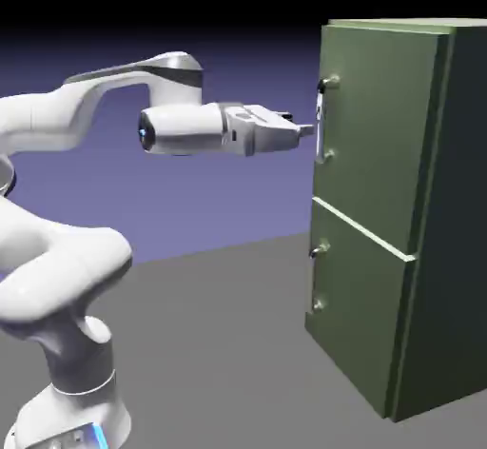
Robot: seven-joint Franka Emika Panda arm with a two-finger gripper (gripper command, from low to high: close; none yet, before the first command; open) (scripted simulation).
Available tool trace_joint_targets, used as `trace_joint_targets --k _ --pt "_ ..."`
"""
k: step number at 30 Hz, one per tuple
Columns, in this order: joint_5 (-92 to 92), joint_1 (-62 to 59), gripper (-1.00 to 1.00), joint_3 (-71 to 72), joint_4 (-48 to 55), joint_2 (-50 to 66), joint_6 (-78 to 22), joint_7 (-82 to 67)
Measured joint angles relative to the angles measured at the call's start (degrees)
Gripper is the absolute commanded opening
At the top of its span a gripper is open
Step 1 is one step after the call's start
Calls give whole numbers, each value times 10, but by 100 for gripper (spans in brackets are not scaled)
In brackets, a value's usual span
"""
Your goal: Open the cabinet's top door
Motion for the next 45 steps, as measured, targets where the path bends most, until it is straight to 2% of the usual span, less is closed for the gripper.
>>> trace_joint_targets --k 4,5,7,16,26,35,45 --pt "35 -82 0 38 55 25 -26 -15" --pt "43 -102 -100 47 68 31 -32 -18" --pt "43 -102 -100 47 68 31 -32 -18" --pt "-75 28 -100 -135 -90 12 -242 -62" --pt "-263 54 -100 -343 -160 21 -451 -98" --pt "-459 34 -100 -529 -134 119 -648 -157" --pt "-651 54 -100 -692 2 325 -864 -245"
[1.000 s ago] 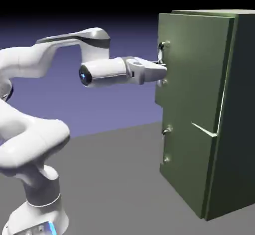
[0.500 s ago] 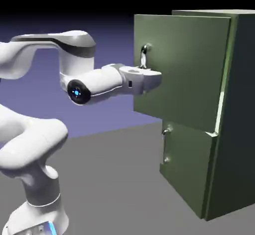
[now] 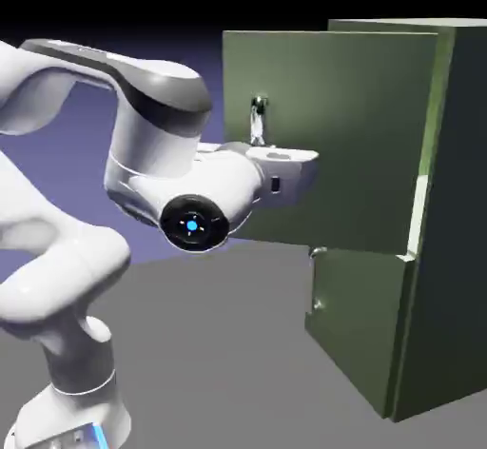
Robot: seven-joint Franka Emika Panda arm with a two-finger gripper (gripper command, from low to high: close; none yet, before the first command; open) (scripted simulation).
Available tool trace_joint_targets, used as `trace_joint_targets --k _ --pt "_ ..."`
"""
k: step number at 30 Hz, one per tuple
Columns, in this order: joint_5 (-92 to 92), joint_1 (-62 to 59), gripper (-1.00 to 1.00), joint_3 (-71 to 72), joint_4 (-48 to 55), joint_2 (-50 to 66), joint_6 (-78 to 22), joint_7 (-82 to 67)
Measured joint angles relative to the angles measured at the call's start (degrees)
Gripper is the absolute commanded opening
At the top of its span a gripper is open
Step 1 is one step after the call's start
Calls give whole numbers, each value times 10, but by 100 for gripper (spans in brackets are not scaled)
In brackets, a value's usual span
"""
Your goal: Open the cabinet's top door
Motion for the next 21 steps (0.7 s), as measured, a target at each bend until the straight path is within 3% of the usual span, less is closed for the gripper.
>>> trace_joint_targets --k 19,20,21 --pt "-162 62 -100 -126 374 384 -363 -166" --pt "-165 62 100 -127 387 396 -374 -172" --pt "-165 63 100 -126 387 396 -373 -172"
